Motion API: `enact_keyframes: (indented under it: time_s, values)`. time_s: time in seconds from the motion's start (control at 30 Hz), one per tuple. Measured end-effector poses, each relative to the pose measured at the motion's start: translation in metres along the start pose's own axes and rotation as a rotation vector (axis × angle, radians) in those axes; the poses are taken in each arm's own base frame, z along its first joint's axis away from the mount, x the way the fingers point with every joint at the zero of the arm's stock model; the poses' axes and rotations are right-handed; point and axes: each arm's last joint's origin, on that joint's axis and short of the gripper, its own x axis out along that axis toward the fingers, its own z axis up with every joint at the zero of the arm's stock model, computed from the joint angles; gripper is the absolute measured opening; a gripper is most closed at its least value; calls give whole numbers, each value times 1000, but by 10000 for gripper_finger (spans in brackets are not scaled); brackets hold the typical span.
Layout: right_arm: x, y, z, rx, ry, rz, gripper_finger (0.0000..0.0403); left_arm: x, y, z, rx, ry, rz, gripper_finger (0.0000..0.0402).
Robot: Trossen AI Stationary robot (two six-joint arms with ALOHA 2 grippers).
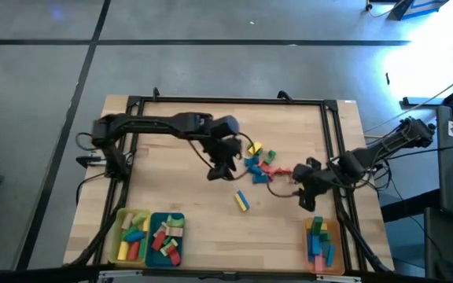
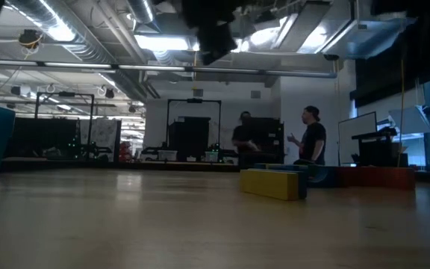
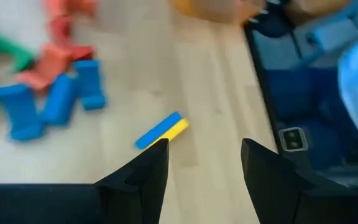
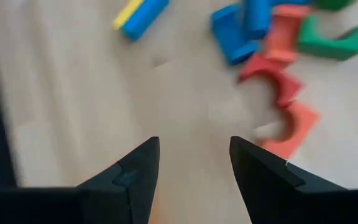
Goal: Sort blocks by size
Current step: Put the orange arch block into the blue bin
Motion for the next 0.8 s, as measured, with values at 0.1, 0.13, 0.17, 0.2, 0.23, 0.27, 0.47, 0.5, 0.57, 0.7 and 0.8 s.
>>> enact_keyframes:
  time_s: [0.1,0.13,0.17,0.2,0.23,0.27,0.47,0.5,0.57,0.7,0.8]
  values:
    - [10,-14,4,78,-46,-105,198,-14,-6,-19,-13,-72,53,180]
    - [13,-19,5,114,-61,-137,198,-19,-9,-27,-19,-95,63,180]
    - [16,-23,6,154,-68,-158,198,-23,-12,-33,-21,-122,71,180]
    - [19,-28,7,184,-64,-177,198,-27,-14,-41,-25,-144,88,180]
    - [22,-33,7,219,-59,-196,198,-30,-15,-48,-36,-166,101,180]
    - [24,-38,7,252,-56,-212,198,-33,-17,-55,-40,-191,108,180]
    - [42,-63,0,386,-21,-307,198,-40,-22,-96,-144,-243,215,180]
    - [45,-66,-2,399,-12,-320,198,-39,-23,-102,-166,-240,233,180]
    - [51,-70,-6,411,-4,-331,198,-35,-23,-112,-200,-239,259,180]
    - [63,-71,-9,423,-13,-256,198,-27,-23,-124,-220,-238,271,180]
    - [70,-71,-12,426,-16,-216,198,-21,-23,-130,-227,-234,272,180]
